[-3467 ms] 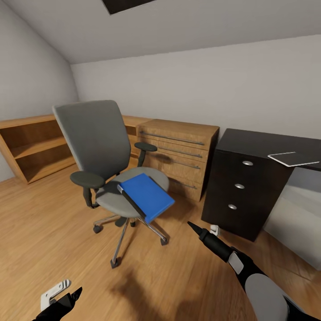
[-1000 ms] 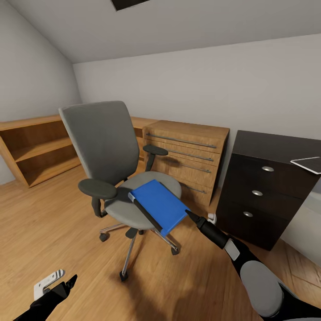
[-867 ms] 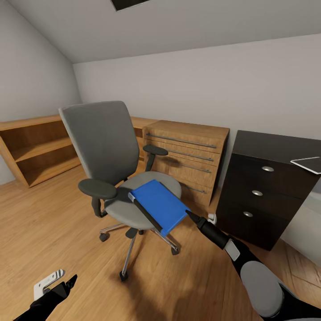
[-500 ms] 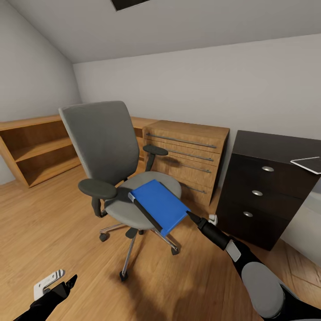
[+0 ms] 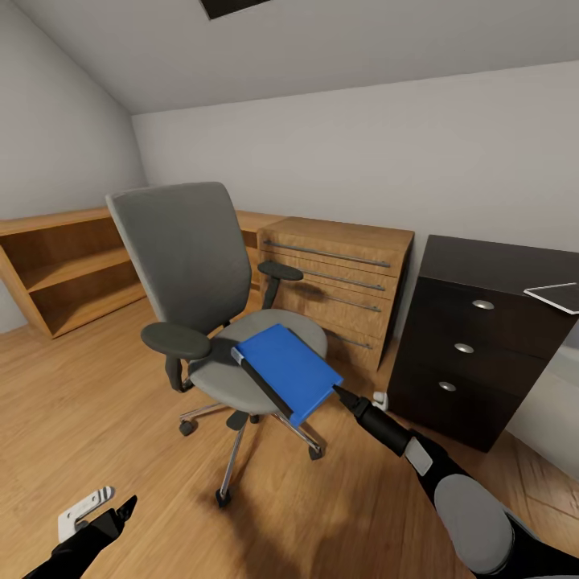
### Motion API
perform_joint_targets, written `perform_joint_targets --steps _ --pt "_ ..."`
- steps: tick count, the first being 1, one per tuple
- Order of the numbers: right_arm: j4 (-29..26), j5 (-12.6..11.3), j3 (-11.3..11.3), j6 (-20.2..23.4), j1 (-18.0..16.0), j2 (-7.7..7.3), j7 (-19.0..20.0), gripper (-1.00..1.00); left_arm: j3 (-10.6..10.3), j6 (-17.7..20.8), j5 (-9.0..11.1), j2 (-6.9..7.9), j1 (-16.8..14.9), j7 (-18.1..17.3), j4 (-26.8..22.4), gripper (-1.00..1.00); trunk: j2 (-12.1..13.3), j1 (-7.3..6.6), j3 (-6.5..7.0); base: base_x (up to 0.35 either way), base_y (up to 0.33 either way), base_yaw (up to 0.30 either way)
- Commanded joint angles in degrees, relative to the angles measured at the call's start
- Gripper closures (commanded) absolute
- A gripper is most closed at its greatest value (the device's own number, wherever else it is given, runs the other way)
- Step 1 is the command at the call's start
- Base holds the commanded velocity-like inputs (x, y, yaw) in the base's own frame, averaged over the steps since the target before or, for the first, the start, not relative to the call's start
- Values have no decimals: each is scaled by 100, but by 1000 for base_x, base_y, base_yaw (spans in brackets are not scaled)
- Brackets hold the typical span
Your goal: In the bedroom, organize the workspace by keeping the computer under the desk, ensuring the monitor is on the desk, placing the keyboard on the desk next to the monitor, placing the mouse on the desk next to the keyboard, moving the folder from the swivel chair onto the desk next to the mouse, stacking the notebook on top of the folder with the pen on top of the notebook, and positioning the swivel chair next to the desk.
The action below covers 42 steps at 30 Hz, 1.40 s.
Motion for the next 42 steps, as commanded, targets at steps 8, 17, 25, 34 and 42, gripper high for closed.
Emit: perform_joint_targets --steps 8,17,25,34,42 --pt "9 -20 -51 742 -3 -64 -23 -100 54 34 29 -4 1 -13 -7 -100 -2 -1 -4 0 0 0" --pt "18 -140 -51 979 -3 -97 -35 -100 62 34 29 -5 1 -10 -7 -100 -2 -1 -4 0 0 0" --pt "20 -157 -51 1144 -3 -96 -32 -100 63 30 29 -5 0 -8 -7 -100 -10 15 -137 0 0 0" --pt "21 -161 -51 1145 -3 -94 -24 -100 66 28 29 -5 2 -8 -7 -100 -19 33 -292 0 0 0" --pt "21 -168 -46 1135 -3 -59 -17 -100 71 33 29 -5 0 -8 -7 -100 -19 33 -292 0 0 0"
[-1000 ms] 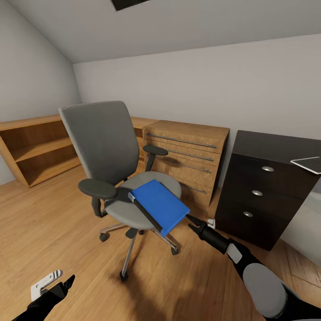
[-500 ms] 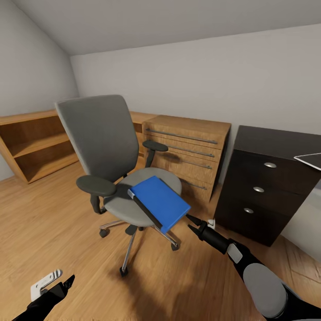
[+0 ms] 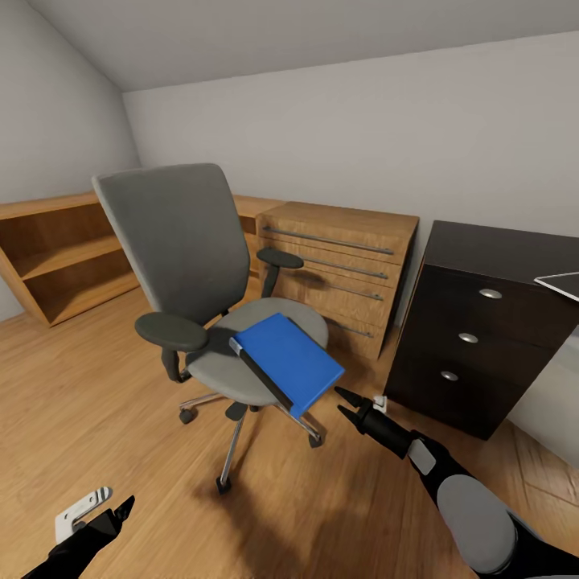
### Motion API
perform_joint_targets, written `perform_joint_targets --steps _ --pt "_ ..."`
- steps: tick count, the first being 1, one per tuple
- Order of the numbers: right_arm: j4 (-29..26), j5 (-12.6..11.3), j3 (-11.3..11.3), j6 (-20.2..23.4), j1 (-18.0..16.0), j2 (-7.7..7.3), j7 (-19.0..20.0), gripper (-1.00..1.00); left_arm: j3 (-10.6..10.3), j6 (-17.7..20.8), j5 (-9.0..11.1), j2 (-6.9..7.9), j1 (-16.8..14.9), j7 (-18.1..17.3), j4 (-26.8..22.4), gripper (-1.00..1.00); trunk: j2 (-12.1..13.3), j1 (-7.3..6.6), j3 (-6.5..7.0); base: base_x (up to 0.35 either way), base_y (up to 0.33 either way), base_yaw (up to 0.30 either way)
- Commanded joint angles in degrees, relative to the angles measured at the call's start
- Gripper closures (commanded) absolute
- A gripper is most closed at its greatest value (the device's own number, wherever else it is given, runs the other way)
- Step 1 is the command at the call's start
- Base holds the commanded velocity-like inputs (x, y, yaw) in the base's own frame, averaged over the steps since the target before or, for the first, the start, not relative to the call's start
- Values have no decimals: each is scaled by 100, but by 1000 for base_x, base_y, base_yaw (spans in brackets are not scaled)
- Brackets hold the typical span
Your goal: In the bedroom, organize the workspace by keeping the computer under the desk, ensuring the monitor is on the desk, placing the keyboard on the desk next to the monitor, placing the mouse on the desk next to the keyboard, moving the folder from the swivel chair onto the desk next to the mouse, stacking the notebook on top of the folder with the pen on top of the notebook, and positioning the swivel chair next to the desk.
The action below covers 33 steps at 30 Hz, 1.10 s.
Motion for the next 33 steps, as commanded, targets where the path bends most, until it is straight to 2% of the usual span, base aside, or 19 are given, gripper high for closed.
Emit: perform_joint_targets --steps 1,33 --pt "-2 23 -38 50 -4 6 22 -100 9 34 28 -1 -1 -17 -5 -100 -2 -1 -4 0 0 0" --pt "-2 30 -27 33 -4 61 57 -100 10 0 28 -1 1 -17 122 -100 -2 -1 -4 1 1 0"
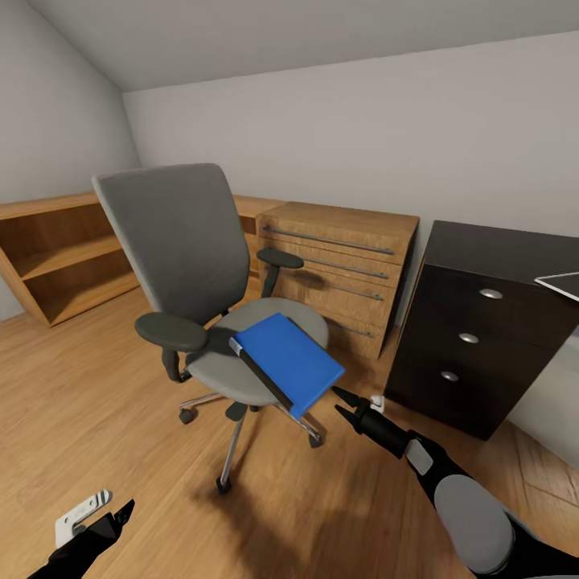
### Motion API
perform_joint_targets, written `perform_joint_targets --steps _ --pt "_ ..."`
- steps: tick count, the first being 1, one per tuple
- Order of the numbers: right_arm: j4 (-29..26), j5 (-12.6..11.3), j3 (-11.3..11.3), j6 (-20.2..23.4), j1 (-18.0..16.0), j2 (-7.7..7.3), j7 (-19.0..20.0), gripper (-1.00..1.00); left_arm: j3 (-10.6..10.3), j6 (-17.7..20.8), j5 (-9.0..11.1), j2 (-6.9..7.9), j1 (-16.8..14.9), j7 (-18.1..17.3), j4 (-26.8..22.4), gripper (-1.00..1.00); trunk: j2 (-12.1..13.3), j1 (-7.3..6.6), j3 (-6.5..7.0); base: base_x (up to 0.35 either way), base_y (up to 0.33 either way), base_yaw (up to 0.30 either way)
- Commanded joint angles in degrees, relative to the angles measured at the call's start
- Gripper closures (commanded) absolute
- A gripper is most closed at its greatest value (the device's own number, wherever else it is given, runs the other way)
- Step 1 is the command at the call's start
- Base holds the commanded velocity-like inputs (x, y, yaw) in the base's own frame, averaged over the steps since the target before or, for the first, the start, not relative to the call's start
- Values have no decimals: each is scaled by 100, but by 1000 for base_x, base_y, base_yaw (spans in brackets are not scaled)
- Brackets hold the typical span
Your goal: In the bedroom, organize the workspace by keeping the computer under the desk, ensuring the monitor is on the desk, placing the keyboard on the desk next to the monitor, placing the mouse on the desk next to the keyboard, moving the folder from the swivel chair onto the desk next to the mouse, stacking the notebook on top of the folder with the pen on top of the notebook, and positioning the swivel chair next to the desk.
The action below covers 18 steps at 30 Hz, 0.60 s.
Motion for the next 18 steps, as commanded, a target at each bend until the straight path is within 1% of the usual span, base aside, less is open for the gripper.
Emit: perform_joint_targets --steps 1,8,18 --pt "-9 25 -36 53 -3 13 15 -100 9 32 29 -1 0 -17 -5 -100 -2 0 -4 61 50 0" --pt "-17 31 -36 53 -3 60 15 -100 9 26 29 -1 1 -17 5 -100 -2 0 -4 116 88 0" --pt "-14 32 -36 51 -3 69 15 -100 12 25 29 -1 0 -13 27 -100 -2 0 -4 20 15 0"
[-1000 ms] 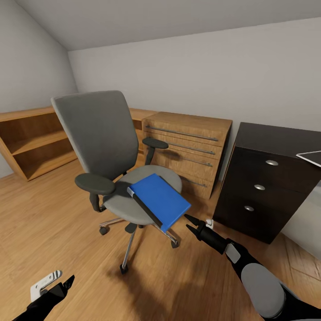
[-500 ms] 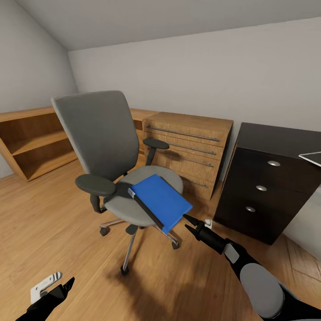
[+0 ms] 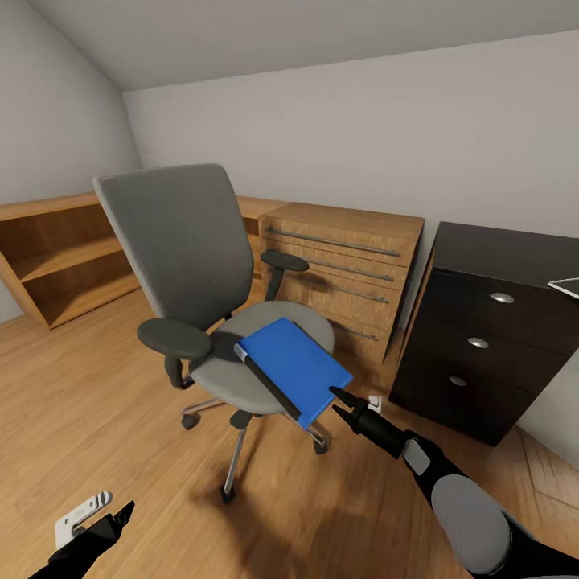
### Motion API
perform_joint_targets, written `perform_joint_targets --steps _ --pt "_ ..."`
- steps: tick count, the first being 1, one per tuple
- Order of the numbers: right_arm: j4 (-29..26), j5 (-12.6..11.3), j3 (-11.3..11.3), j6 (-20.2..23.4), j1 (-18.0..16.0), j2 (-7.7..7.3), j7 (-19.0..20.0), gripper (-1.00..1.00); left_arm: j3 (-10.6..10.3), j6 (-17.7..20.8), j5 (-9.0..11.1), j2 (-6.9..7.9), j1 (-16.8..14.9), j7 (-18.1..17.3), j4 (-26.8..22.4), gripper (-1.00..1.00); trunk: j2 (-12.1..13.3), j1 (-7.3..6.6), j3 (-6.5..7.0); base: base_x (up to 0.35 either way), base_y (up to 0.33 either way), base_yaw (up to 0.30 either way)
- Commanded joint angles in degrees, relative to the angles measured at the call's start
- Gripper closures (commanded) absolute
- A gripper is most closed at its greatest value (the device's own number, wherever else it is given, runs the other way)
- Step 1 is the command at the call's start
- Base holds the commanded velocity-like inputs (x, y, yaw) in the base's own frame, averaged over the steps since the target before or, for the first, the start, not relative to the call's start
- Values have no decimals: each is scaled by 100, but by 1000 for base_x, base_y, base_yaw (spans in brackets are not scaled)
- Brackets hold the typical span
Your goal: In the bedroom, organize the workspace by keeping the computer under the desk, ensuring the monitor is on the desk, placing the keyboard on the desk next to the monitor, placing the mouse on the desk next to the keyboard, moving the folder from the swivel chair onto the desk next to the mouse, stacking the notebook on top of the folder with the pen on top of the notebook, and positioning the swivel chair next to the desk.
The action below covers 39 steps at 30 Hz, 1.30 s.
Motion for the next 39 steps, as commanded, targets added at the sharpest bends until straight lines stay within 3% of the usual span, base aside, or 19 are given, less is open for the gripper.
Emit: perform_joint_targets --steps 1,39 --pt "-11 25 -38 53 -3 5 13 -100 10 34 29 -1 2 -16 -7 -100 -2 -1 -4 5 4 0" --pt "-6 41 -38 48 -3 46 -2 -100 17 35 29 6 3 -12 -4 -100 -2 -1 -4 19 0 0"
